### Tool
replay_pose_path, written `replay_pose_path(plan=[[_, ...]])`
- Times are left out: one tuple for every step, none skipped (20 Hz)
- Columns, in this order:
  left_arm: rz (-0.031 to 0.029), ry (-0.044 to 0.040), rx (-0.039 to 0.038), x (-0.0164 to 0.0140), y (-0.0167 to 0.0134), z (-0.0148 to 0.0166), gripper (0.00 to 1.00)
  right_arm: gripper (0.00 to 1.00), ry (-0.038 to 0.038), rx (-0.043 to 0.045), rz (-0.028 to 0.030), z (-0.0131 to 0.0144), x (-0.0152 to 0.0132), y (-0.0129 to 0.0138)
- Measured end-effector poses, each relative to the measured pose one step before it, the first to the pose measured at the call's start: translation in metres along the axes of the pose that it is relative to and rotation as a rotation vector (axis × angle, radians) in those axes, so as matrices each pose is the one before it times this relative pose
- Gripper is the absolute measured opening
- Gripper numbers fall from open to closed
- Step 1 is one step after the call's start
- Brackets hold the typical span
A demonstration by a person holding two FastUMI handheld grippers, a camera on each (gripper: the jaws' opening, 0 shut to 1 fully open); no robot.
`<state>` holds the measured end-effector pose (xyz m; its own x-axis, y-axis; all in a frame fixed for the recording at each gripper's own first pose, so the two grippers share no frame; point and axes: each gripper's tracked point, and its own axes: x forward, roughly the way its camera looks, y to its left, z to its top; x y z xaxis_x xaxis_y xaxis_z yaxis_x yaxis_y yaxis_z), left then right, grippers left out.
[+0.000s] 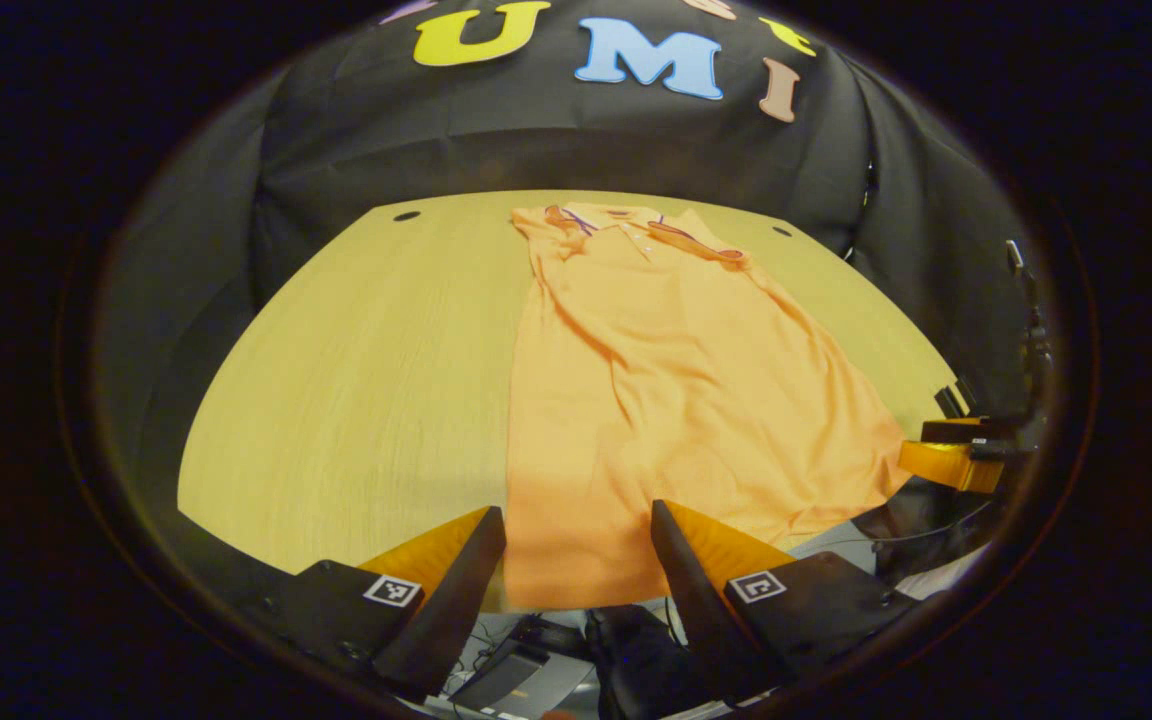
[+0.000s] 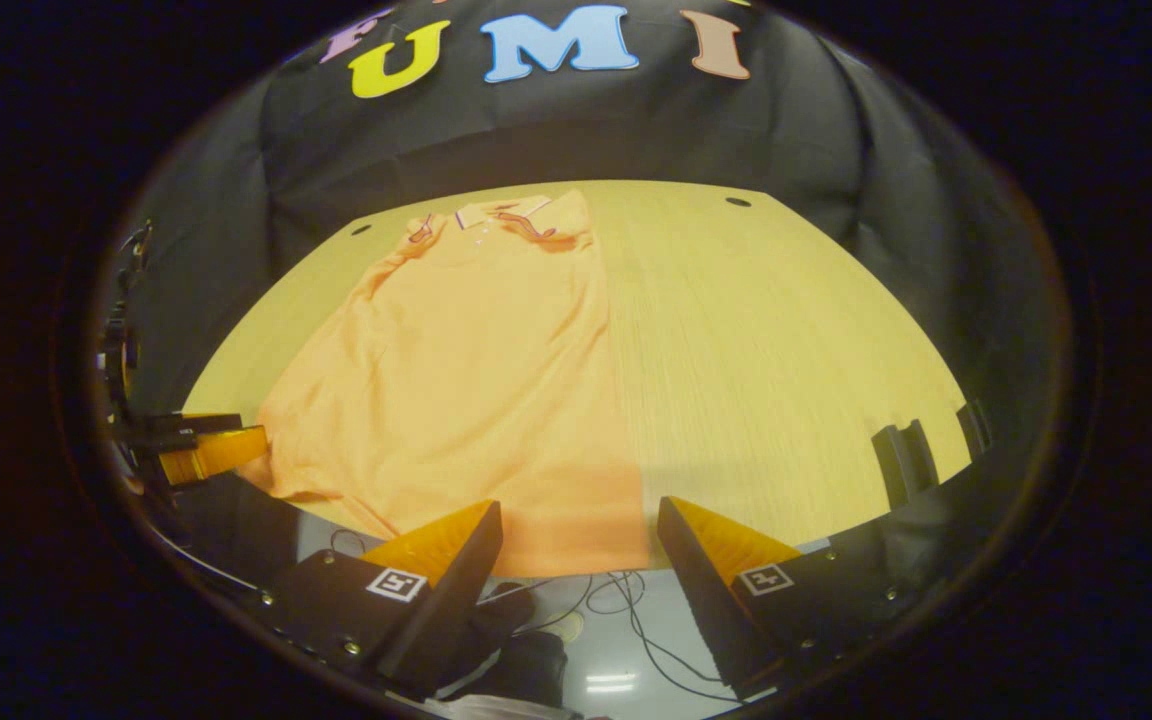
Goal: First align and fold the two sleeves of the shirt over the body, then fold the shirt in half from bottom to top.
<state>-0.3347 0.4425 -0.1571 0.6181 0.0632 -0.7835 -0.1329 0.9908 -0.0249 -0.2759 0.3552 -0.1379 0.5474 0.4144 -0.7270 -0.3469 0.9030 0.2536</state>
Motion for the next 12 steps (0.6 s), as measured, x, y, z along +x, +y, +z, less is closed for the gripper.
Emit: replay_pose_path(plan=[[-0.00038,-0.00002,-0.00091,-0.00010,-0.00040,-0.00389,0.96,0.97,0.00727,-0.00694,-0.00269,-0.00285,0.00094,-0.00072],[-0.00260,0.00023,0.00063,-0.00032,-0.00116,-0.00352,0.96,0.97,0.00346,-0.00784,-0.00345,-0.00150,0.00375,-0.00075],[-0.00018,-0.00331,-0.00132,0.00087,-0.00186,-0.00233,0.96,0.97,0.00472,-0.00720,-0.00383,-0.00169,0.00194,-0.00020],[0.00030,-0.00246,-0.00319,0.00113,-0.00191,-0.00209,0.96,0.97,0.00597,-0.00597,-0.00237,-0.00174,0.00189,0.00021],[0.00841,-0.00376,0.00276,0.00144,-0.00013,-0.00121,0.95,0.97,0.00274,-0.00421,-0.00341,-0.00177,0.00149,0.00042],[0.00518,-0.00855,0.01070,0.00028,-0.00034,-0.00140,0.95,0.97,0.00211,-0.00781,-0.00598,-0.00205,0.00045,-0.00076],[0.00724,-0.00407,0.00828,0.00054,-0.00098,-0.00090,0.96,0.97,-0.00873,-0.00976,0.00175,0.00273,0.00112,0.00076],[0.00539,-0.00344,0.01058,0.00029,-0.00041,-0.00126,0.95,0.97,0.00386,-0.01328,-0.00132,-0.00262,0.00013,0.00011],[0.00581,-0.00169,0.01159,0.00140,-0.00031,-0.00019,0.96,0.97,-0.00778,-0.00323,0.00261,0.00150,0.00126,0.00096],[0.00726,-0.00159,0.01539,-0.00053,-0.00008,-0.00178,0.96,0.97,0.00004,-0.00038,-0.00092,-0.00124,-0.00007,0.00038],[0.00950,-0.00292,0.02106,0.00236,-0.00074,-0.00057,0.95,0.98,-0.00251,0.00010,0.00111,0.00026,0.00009,-0.00049],[0.00311,-0.00856,0.01154,0.00020,-0.00152,0.00090,0.95,0.98,-0.00696,-0.00039,0.00157,0.00033,-0.00007,0.00041]])
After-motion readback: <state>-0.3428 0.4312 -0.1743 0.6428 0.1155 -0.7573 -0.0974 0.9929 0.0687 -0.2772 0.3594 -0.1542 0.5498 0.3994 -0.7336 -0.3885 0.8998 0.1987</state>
